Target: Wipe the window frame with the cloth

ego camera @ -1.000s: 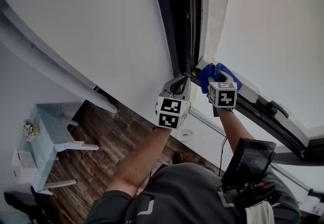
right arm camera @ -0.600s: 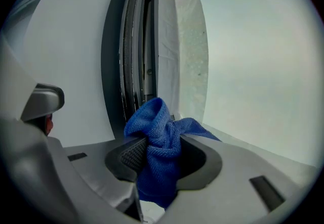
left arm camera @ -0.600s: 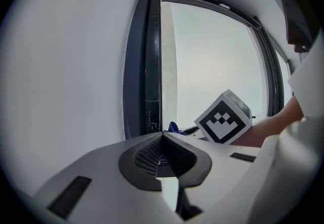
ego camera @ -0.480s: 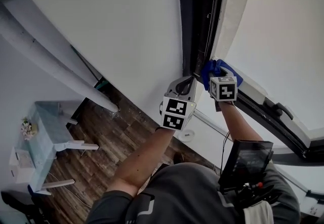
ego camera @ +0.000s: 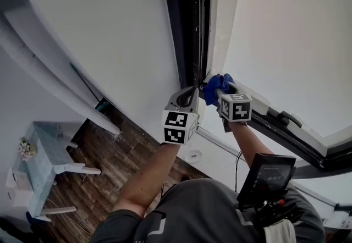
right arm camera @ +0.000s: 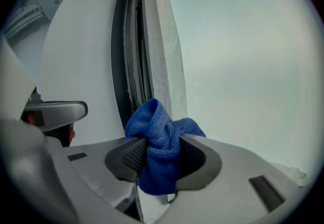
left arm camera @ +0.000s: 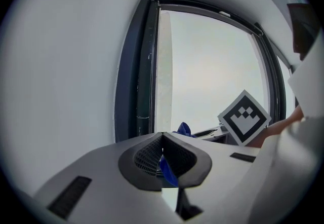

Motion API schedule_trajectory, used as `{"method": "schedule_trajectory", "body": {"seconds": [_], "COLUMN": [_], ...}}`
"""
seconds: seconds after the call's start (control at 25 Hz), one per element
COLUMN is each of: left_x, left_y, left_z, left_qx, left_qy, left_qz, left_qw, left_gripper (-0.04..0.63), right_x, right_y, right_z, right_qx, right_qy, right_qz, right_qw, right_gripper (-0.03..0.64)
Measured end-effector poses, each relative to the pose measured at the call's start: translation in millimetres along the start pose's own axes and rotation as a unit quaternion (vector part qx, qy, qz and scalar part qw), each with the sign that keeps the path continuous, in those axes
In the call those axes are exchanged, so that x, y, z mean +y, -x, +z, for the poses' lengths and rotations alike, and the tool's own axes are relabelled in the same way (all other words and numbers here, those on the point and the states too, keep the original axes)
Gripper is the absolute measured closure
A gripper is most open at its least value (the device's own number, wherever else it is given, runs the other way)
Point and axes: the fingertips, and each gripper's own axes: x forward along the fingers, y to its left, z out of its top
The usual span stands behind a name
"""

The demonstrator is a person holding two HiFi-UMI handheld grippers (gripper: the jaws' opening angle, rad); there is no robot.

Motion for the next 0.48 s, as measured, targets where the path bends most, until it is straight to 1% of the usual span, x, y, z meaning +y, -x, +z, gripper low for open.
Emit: {"method": "schedule_trajectory", "body": {"seconds": [0.12,0.24,0.32,0.48], "left_x": [-9.9,-21.1,-23.6,-21.4], "left_y": [2.0,-0.1,-2.4,-11.9], "left_z": [2.7,-2.4,-3.8,-7.0], "left_qx": [-0.001,0.004,0.006,0.015], "left_qy": [0.006,0.015,0.022,0.019], "left_qz": [0.020,0.031,0.038,0.046], "left_qw": [0.9998,0.9994,0.9990,0.9986], "left_gripper": [0.588,0.588,0.588,0.588], "right_x": [0.7,-4.2,-6.3,-7.5], "right_y": [20.0,29.7,27.2,10.5], "right_z": [10.6,13.6,12.6,5.2], "right_qx": [-0.017,-0.022,-0.019,-0.006], "right_qy": [0.003,0.010,0.011,0.012], "right_qz": [0.025,0.042,0.051,0.061], "right_qw": [1.000,0.999,0.998,0.998], "right_gripper": [0.463,0.463,0.463,0.463]}}
